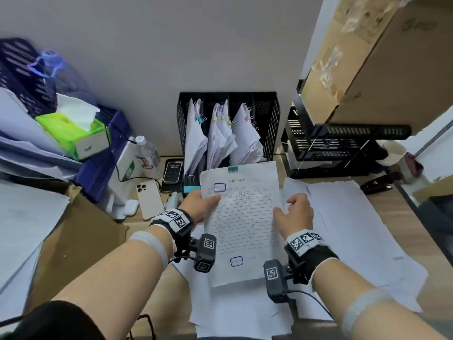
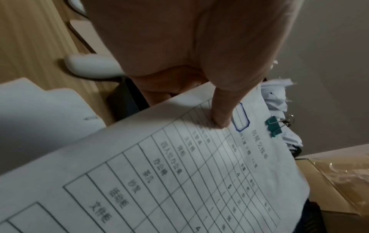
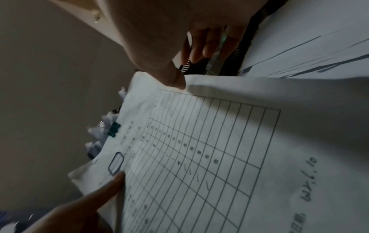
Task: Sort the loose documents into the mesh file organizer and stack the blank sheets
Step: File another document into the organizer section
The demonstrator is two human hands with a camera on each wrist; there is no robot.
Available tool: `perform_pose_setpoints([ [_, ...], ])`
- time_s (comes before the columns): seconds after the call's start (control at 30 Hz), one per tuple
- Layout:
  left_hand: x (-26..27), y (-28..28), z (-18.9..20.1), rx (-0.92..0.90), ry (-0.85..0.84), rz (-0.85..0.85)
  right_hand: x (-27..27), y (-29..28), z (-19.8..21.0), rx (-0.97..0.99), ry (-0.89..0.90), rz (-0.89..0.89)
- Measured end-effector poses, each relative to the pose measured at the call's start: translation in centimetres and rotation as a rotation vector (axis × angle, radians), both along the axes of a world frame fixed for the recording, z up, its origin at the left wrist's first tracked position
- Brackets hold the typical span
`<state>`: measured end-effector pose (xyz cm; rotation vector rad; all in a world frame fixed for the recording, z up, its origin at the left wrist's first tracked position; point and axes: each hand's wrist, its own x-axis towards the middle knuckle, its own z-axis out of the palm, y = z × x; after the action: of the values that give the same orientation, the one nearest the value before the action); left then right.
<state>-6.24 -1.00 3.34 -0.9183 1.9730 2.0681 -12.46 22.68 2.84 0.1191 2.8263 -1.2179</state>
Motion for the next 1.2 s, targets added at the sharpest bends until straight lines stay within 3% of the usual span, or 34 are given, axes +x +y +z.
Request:
perform_pose_setpoints([
  [0.17,1.9,-3.3,0.5,-0.078,0.025,0.044,3.6,-5.7,1.3,-0.002,-0.215,0.389],
  [0.33,3.5,-4.2,2.4,0.018,0.015,-0.189,7.2,-11.8,2.0,-0.029,-0.345,0.594],
  [0.5,4.7,-4.5,4.6,0.119,0.048,-0.358,8.4,-13.2,3.2,0.092,-0.368,0.503],
  [0.57,4.8,-4.6,5.4,0.105,0.067,-0.357,8.4,-12.8,3.7,0.028,-0.419,0.485],
  [0.77,1.9,-5.6,4.9,-0.096,0.117,-0.087,8.3,-10.3,4.3,-0.060,-0.196,0.528],
  [0.87,-0.9,-6.5,3.9,-0.184,0.077,-0.179,7.9,-8.8,5.2,-0.056,-0.127,0.531],
  [1.0,-3.8,-6.8,2.9,-0.366,-0.009,-0.344,6.6,-7.3,6.1,-0.099,-0.166,0.536],
  [1.2,-5.3,-8.4,0.9,-0.397,-0.027,-0.210,3.6,-7.6,8.1,-0.177,-0.180,0.547],
])
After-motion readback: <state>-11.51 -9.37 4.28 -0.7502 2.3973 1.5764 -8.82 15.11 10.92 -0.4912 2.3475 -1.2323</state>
